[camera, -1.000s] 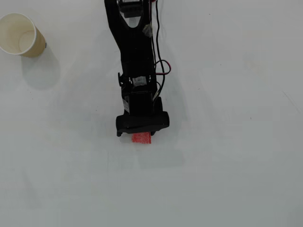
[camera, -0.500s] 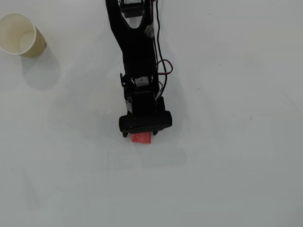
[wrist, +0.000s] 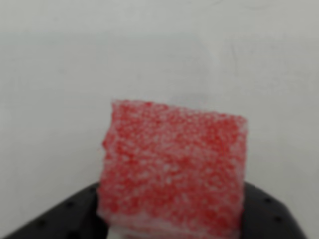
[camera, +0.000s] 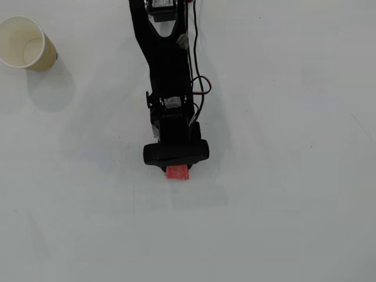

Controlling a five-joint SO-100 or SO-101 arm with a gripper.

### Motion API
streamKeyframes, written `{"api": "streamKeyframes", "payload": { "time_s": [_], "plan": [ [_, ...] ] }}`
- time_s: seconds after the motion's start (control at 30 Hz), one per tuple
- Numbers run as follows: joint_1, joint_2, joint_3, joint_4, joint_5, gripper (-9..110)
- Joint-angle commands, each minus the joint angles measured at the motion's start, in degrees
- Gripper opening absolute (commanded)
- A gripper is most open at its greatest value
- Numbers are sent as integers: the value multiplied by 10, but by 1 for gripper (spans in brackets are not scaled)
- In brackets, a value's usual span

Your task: Pick up the cube and drop it in the cup.

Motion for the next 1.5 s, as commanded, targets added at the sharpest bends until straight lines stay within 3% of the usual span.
{"api": "streamKeyframes", "payload": {
  "time_s": [0.0,0.43,0.93,1.23,1.47],
  "plan": [
    [9,22,-75,-20,6,11],
    [23,83,-58,-20,6,11],
    [50,439,119,11,6,10],
    [119,677,243,23,4,10],
    [226,754,272,23,1,9]
  ]
}}
